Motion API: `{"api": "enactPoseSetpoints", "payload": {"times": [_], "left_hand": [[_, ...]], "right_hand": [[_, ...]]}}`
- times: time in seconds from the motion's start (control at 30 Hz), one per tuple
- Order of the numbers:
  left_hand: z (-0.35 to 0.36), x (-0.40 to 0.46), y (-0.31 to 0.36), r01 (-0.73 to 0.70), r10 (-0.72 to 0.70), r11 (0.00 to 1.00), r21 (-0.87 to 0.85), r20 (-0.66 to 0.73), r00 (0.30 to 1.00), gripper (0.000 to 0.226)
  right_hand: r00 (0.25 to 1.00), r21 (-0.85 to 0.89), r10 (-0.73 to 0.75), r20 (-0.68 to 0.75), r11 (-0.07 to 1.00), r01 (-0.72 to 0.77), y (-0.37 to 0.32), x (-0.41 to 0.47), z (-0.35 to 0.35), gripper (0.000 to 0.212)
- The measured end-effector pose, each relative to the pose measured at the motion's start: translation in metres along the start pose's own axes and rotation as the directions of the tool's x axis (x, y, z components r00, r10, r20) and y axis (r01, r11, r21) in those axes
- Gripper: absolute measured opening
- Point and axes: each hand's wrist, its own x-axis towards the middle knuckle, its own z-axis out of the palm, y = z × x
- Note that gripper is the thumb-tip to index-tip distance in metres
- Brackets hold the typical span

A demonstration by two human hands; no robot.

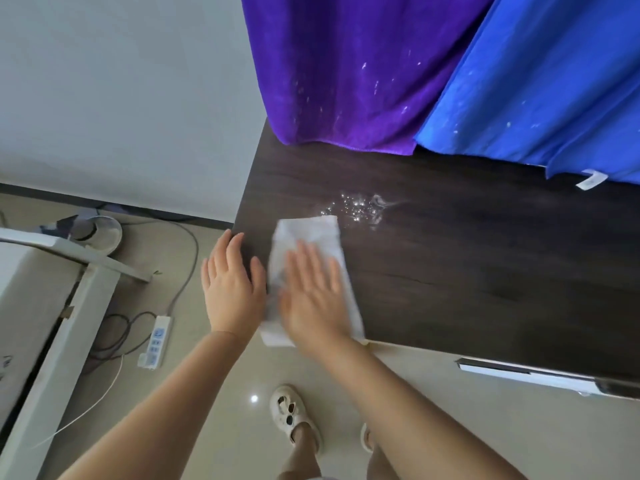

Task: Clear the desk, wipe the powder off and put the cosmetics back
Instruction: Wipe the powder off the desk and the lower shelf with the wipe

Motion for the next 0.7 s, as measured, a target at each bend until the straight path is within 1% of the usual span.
{"api": "enactPoseSetpoints", "payload": {"times": [0.03,0.07,0.1,0.13,0.17,0.2,0.23,0.27,0.3,0.33,0.37,0.4,0.43,0.47,0.5,0.53,0.57,0.6,0.63,0.7], "left_hand": [[-0.012,0.009,-0.009,0.089,-0.087,0.988,-0.124,0.027,0.996,0.047],[-0.012,0.011,-0.005,0.194,-0.188,0.956,-0.218,0.051,0.981,0.043],[-0.015,0.013,0.000,0.293,-0.279,0.912,-0.286,0.087,0.956,0.040],[-0.018,0.014,0.005,0.346,-0.329,0.877,-0.333,0.110,0.938,0.038],[-0.022,0.013,0.008,0.376,-0.356,0.843,-0.384,0.124,0.926,0.038],[-0.024,0.012,0.008,0.400,-0.375,0.806,-0.436,0.146,0.915,0.037],[-0.026,0.012,0.007,0.428,-0.395,0.760,-0.490,0.175,0.902,0.036],[-0.028,0.013,0.004,0.453,-0.410,0.707,-0.543,0.207,0.888,0.035],[-0.031,0.016,0.001,0.476,-0.418,0.652,-0.590,0.244,0.875,0.033],[-0.034,0.018,0.000,0.496,-0.424,0.600,-0.628,0.276,0.863,0.032],[-0.036,0.020,-0.001,0.512,-0.426,0.553,-0.657,0.305,0.852,0.031],[-0.037,0.022,-0.002,0.524,-0.422,0.511,-0.682,0.331,0.844,0.031],[-0.039,0.023,-0.002,0.533,-0.421,0.468,-0.704,0.353,0.836,0.032],[-0.039,0.024,-0.004,0.541,-0.420,0.434,-0.720,0.370,0.829,0.032],[-0.039,0.025,-0.006,0.550,-0.419,0.404,-0.731,0.387,0.822,0.035],[-0.040,0.025,-0.009,0.560,-0.416,0.377,-0.738,0.405,0.814,0.038],[-0.041,0.026,-0.012,0.575,-0.410,0.343,-0.743,0.432,0.803,0.041],[-0.043,0.028,-0.015,0.595,-0.405,0.294,-0.748,0.467,0.786,0.044],[-0.045,0.030,-0.019,0.619,-0.402,0.228,-0.752,0.506,0.763,0.046],[-0.049,0.034,-0.028,0.657,-0.405,0.095,-0.748,0.574,0.712,0.048]], "right_hand": [[0.993,-0.033,-0.107,0.048,0.993,0.109,-0.032,0.014,0.001,0.060],[0.976,-0.039,-0.193,0.098,0.979,0.198,-0.036,0.020,0.001,0.062],[0.961,-0.047,-0.244,0.133,0.967,0.252,-0.031,0.023,-0.002,0.062],[0.957,-0.053,-0.273,0.094,0.959,0.279,-0.017,0.022,-0.002,0.058],[0.966,-0.040,-0.256,0.044,0.965,0.258,0.003,0.016,-0.003,0.051],[0.982,-0.024,-0.190,0.022,0.981,0.190,0.027,0.004,-0.006,0.049],[0.996,-0.036,-0.092,0.015,0.995,0.093,0.056,-0.011,-0.006,0.051],[1.000,-0.065,0.024,0.013,0.998,-0.023,0.091,-0.030,-0.004,0.052],[0.988,-0.095,0.153,0.024,0.984,-0.150,0.123,-0.050,-0.005,0.053],[0.953,-0.108,0.301,0.043,0.949,-0.295,0.150,-0.070,-0.009,0.055],[0.891,-0.117,0.452,0.050,0.888,-0.444,0.164,-0.083,-0.014,0.057],[0.809,-0.113,0.585,0.054,0.809,-0.577,0.165,-0.087,-0.018,0.057],[0.755,-0.086,0.655,0.043,0.755,-0.650,0.154,-0.082,-0.019,0.057],[0.751,-0.054,0.660,0.008,0.750,-0.659,0.133,-0.071,-0.017,0.057],[0.793,-0.038,0.609,-0.033,0.792,-0.610,0.105,-0.057,-0.013,0.058],[0.858,-0.026,0.512,-0.043,0.858,-0.513,0.071,-0.041,-0.011,0.060],[0.920,-0.026,0.389,-0.044,0.920,-0.391,0.037,-0.023,-0.007,0.059],[0.964,-0.030,0.265,-0.034,0.964,-0.266,0.005,-0.006,0.000,0.058],[0.987,-0.028,0.162,-0.018,0.986,-0.162,-0.026,0.010,0.001,0.058],[0.998,-0.017,-0.019,0.061,1.000,0.020,-0.071,0.039,-0.002,0.057]]}}
